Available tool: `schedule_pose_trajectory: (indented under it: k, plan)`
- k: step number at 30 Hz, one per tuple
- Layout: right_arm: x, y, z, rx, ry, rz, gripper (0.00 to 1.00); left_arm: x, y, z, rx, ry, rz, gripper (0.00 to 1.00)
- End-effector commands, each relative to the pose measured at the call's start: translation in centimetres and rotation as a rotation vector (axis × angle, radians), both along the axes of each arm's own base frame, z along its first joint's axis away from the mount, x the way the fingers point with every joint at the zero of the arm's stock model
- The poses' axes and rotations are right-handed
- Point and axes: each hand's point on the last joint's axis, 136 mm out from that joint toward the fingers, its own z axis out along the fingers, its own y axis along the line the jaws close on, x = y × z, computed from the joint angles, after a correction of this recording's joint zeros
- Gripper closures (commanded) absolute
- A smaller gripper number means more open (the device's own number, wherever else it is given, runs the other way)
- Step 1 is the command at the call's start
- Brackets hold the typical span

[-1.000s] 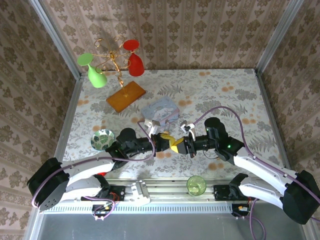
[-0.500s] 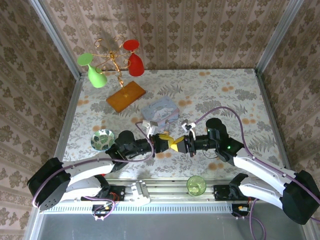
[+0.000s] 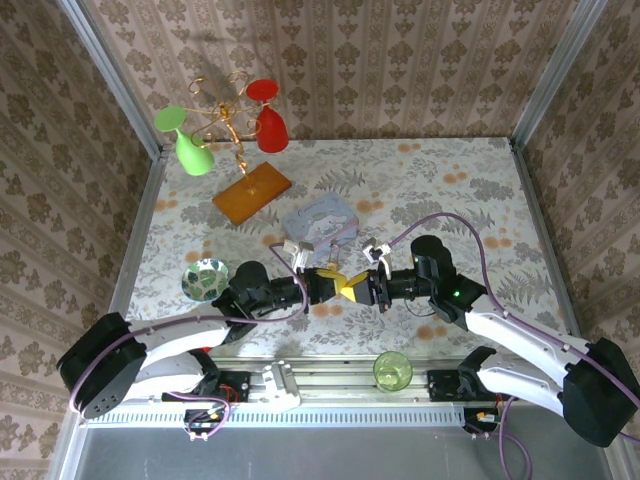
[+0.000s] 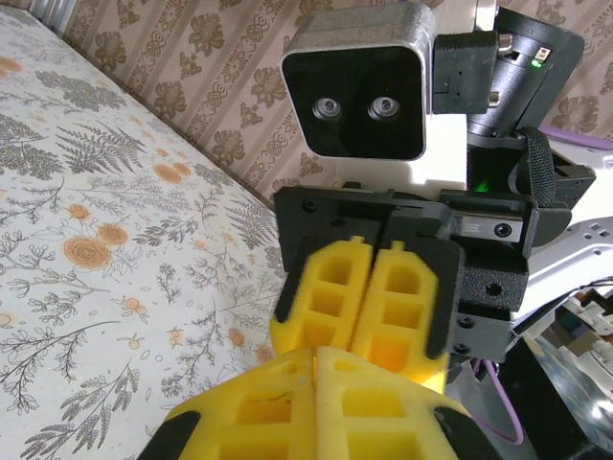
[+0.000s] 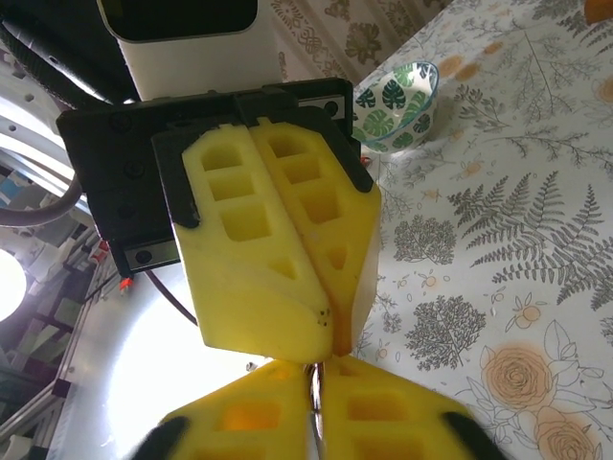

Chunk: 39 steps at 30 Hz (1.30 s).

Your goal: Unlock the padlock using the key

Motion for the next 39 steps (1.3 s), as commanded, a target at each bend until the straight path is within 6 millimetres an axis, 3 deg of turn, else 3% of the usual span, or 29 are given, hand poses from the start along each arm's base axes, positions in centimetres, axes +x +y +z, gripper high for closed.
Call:
schedule_pose_trajectory:
  k: [1,2,3,4,10,18,26,30,34,39]
  plan:
    - [0.8,-0.4,0.8,0.008,-0.034,-0.056,0.51,0.3,0.6,1.6,-0.033,-0.037,0.031,1.0]
    - [0.8,-0.5,0.7,0.005,-0.036,-0.062,0.36,0.6,0.7,1.7,-0.028,-0.036,0.056,1.0]
    - [0.9,-0.8,0.5,-0.001,-0.036,-0.077,0.12,1.0,0.9,1.8,-0.025,-0.04,0.081,1.0]
    - [1.0,-1.0,0.5,-0.001,-0.041,-0.09,0.0,1.3,1.0,2.1,-0.024,-0.046,0.1,1.0]
    - [1.6,-1.9,2.0,0.08,-0.097,-0.179,0.0,2.4,1.0,3.2,-0.024,-0.062,0.147,1.0]
    - [2.4,-1.7,4.2,0.27,-0.128,-0.224,0.14,3.1,1.0,4.6,-0.136,-0.049,0.181,1.0]
    - [2.6,-0.6,4.3,0.347,-0.067,-0.169,0.27,3.1,1.0,5.9,-0.179,-0.085,0.19,1.0]
    - [2.6,-0.5,4.6,0.37,-0.071,-0.163,0.39,3.1,0.8,5.9,-0.178,-0.083,0.186,1.0]
    - [2.5,-0.3,4.8,0.373,-0.07,-0.145,0.6,3.1,0.9,5.8,-0.191,-0.078,0.192,1.0]
    - [2.4,-0.2,4.5,0.36,-0.059,-0.138,0.58,3.0,0.9,6.0,-0.19,-0.086,0.188,1.0]
